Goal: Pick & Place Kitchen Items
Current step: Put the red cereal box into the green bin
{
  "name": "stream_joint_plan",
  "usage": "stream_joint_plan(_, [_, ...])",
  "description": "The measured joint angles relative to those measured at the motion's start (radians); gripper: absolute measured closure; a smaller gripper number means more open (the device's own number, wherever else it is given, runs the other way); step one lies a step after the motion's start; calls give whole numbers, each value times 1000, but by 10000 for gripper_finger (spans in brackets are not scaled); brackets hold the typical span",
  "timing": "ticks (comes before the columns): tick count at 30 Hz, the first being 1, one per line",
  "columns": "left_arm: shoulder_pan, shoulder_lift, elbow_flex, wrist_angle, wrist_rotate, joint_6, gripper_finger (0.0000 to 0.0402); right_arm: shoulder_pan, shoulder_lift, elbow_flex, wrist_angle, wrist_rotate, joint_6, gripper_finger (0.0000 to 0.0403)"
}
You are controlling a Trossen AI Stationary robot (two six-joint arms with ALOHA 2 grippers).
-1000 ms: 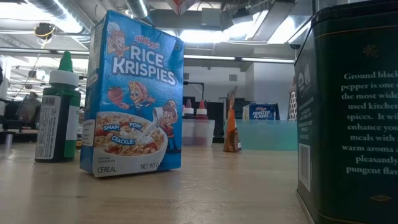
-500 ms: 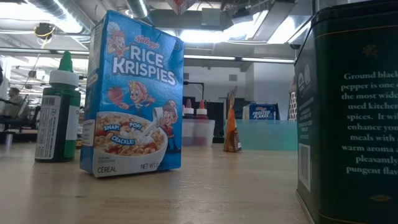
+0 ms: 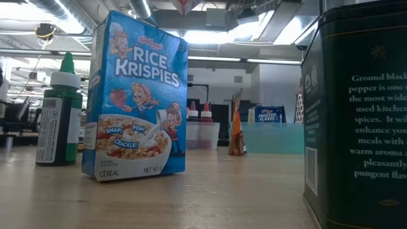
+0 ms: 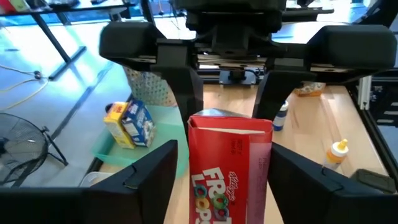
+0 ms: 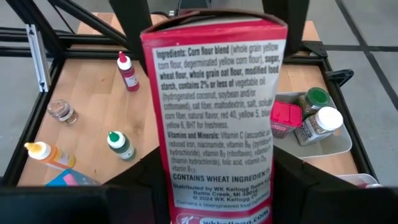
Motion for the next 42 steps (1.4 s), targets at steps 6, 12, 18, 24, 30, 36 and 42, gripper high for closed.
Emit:
stream_joint_plan(6, [0,-94,1,-1,-15,40,171,1,0,0,-12,-3,-1,222])
stream_joint_plan(12, [0,-207,1,-10,-25,-50,170,0,2,0,-8,-1,-1,222])
stream_joint_plan(18, [-22,-246,1,-101,29,-105,170,2,2,0,44,3,-2,222])
stream_joint_plan(24, [-47,-228,-30,-133,29,-119,170,3,2,0,148,4,-69,222])
stream_joint_plan(30, [-62,-234,-71,-134,30,-144,169,10,2,-2,206,6,-103,222])
stream_joint_plan(36, [-82,-238,-73,-134,29,-169,171,11,2,-2,235,4,-130,222])
stream_joint_plan(42, [-106,-225,-72,-121,27,-190,170,15,2,-2,257,-1,-140,222])
